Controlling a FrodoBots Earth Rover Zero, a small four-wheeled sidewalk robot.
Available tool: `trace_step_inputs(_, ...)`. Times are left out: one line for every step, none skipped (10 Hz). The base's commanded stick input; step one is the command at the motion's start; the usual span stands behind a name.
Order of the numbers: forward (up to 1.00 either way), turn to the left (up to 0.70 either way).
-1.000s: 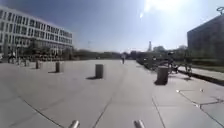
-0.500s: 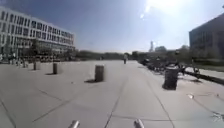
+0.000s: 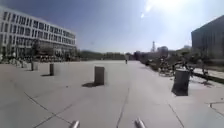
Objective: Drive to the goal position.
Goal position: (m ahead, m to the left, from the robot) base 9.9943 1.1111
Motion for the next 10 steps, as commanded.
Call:
trace_step_inputs(0.7,0.0)
trace_step_inputs(0.42,0.0)
trace_step_inputs(0.0,0.0)
trace_step_inputs(0.0,0.0)
trace_step_inputs(0.0,0.0)
trace_step_inputs(0.0,0.0)
trace_step_inputs(0.0,-0.05)
trace_step_inputs(0.0,-0.4)
trace_step_inputs(0.0,-0.7)
trace_step_inputs(0.0,-0.7)
